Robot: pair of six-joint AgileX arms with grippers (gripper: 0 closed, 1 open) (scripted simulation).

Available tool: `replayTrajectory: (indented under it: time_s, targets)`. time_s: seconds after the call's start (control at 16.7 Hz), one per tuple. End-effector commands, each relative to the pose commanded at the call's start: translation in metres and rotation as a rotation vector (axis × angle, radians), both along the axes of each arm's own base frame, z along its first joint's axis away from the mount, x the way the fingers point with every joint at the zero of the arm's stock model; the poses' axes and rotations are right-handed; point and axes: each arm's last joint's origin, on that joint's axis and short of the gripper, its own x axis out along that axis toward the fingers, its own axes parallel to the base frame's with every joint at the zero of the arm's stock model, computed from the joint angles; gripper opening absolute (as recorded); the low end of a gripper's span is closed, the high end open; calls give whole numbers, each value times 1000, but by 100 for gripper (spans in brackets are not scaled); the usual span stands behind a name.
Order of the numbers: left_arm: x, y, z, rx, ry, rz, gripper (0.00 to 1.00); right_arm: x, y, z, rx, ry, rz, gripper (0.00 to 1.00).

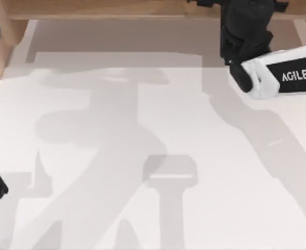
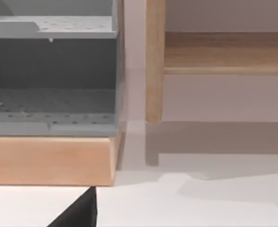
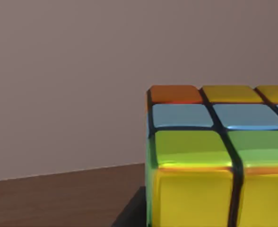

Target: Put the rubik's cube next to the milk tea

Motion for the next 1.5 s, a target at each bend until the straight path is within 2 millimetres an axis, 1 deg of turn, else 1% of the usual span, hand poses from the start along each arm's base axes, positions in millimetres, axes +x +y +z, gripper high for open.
replayTrajectory:
  time_s: [0.12,0.3,0.6,0.78,0.9,1.02,1.14,1.26,1.38,1.5]
  targets:
    - [0,0,0,0,0,0,100,-6,8,-11,-36,76,38,0]
    - [0,0,0,0,0,0,100,-14,17,-11,-79,136,93,0]
    - [0,0,0,0,0,0,100,-14,16,-12,-81,140,94,0]
    - [0,0,0,0,0,0,100,-13,14,0,-73,136,109,0]
    - [0,0,0,0,0,0,100,-16,10,15,-67,153,135,0]
    - [0,0,0,0,0,0,100,-23,6,31,-64,200,176,0]
    - [0,0,0,0,0,0,100,-36,0,47,-60,279,227,0]
    - [0,0,0,0,0,0,100,-57,-8,57,-56,403,278,0]
    - [0,0,0,0,0,0,100,-84,-20,56,-52,588,317,0]
    - [0,0,0,0,0,0,100,-120,-36,48,-46,821,334,0]
